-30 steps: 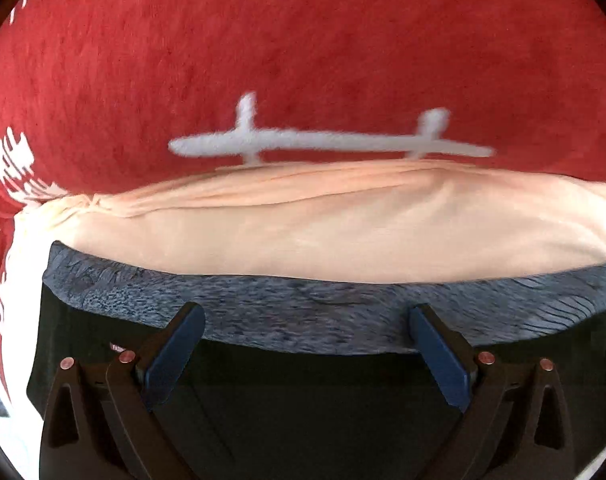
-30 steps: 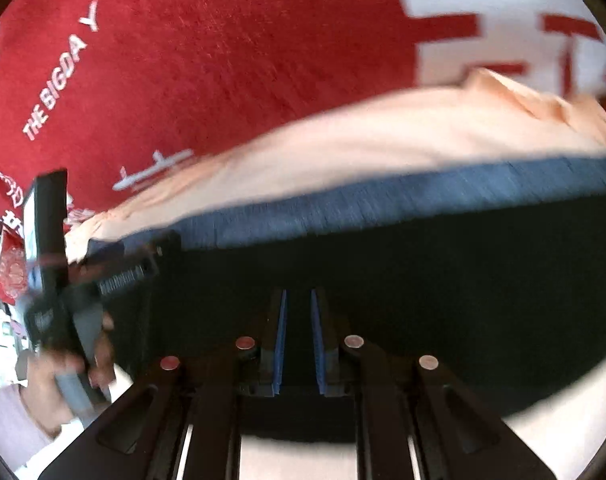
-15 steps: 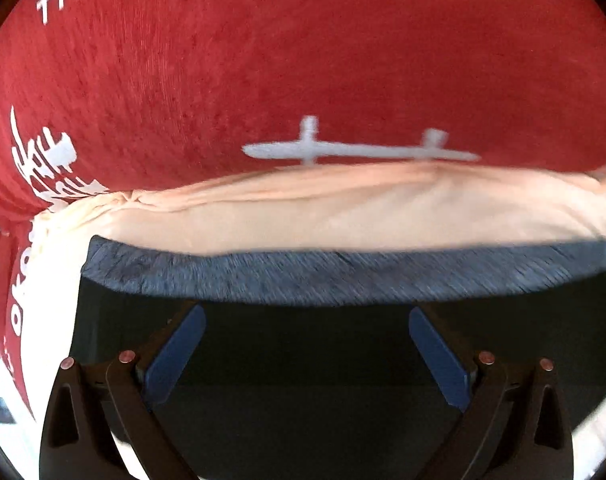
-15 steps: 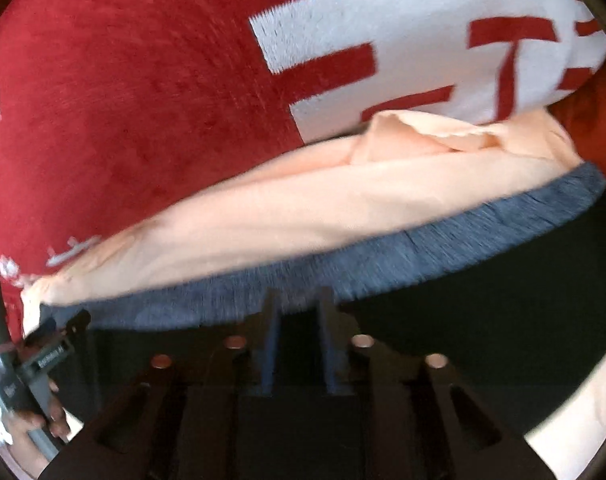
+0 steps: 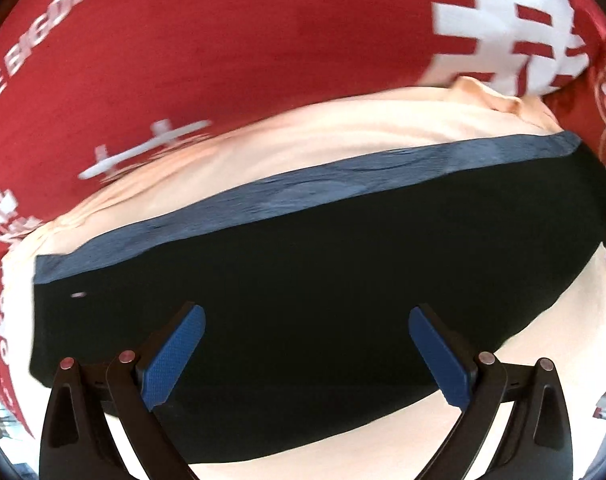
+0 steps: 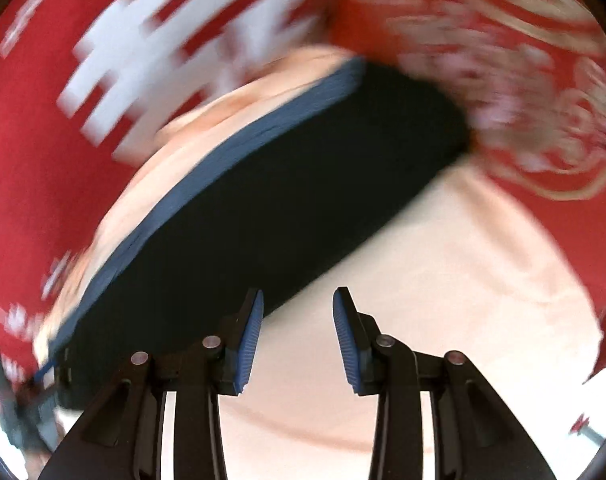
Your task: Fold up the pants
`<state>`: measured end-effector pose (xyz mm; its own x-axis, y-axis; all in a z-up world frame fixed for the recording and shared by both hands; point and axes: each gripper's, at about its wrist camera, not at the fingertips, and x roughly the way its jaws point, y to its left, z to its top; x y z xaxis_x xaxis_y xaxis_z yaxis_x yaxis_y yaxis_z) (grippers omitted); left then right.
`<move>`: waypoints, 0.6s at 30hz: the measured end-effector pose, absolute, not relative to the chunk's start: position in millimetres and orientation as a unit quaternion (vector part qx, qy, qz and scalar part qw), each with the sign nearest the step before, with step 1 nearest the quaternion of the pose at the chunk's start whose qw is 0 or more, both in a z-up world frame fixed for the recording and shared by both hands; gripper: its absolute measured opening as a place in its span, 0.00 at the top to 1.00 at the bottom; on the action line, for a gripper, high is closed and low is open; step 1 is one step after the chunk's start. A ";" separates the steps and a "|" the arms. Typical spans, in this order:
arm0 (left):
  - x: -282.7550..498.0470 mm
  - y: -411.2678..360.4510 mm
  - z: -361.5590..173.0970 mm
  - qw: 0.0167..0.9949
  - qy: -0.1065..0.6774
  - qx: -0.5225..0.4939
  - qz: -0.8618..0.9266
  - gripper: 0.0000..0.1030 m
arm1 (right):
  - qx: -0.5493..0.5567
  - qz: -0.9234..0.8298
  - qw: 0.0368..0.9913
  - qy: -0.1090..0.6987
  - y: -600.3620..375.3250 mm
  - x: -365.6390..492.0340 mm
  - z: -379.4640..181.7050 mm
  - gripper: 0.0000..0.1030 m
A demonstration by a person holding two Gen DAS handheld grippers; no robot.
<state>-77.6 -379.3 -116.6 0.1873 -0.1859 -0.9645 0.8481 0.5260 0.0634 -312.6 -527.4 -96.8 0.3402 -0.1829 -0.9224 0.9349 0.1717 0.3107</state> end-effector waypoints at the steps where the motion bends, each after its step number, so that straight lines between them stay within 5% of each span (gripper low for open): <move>1: -82.5 -387.7 -119.4 0.702 0.519 0.317 -0.371 0.00 | 0.495 -0.442 0.647 0.375 -540.6 -326.7 -101.7 0.61; 5: -103.1 -420.3 -122.9 0.702 0.522 0.306 -0.377 0.00 | 0.508 -0.476 0.628 0.347 -579.8 -354.8 -114.3 0.62; 7: -113.2 -433.0 -123.5 0.701 0.523 0.302 -0.378 0.00 | 0.513 -0.472 0.631 0.340 -593.5 -357.6 -117.7 0.94; 12: -126.1 -448.3 -157.5 0.682 0.543 0.340 -0.352 0.00 | 0.453 -0.458 0.659 0.387 -607.9 -350.4 -112.4 0.92; 15: -121.8 -445.5 -158.8 0.683 0.559 0.316 -0.348 0.00 | 0.461 -0.463 0.645 0.396 -607.6 -356.6 -118.0 0.75; 18: -124.8 -446.8 -158.3 0.685 0.554 0.320 -0.347 0.00 | 0.454 -0.454 0.654 0.400 -601.1 -359.5 -104.6 0.74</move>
<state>-124.8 -446.8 -158.3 0.1440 -0.1211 -0.9821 0.8312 0.5534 0.0536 -359.5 -601.1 -104.6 0.2684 -0.2303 -0.9354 0.9569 0.1759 0.2312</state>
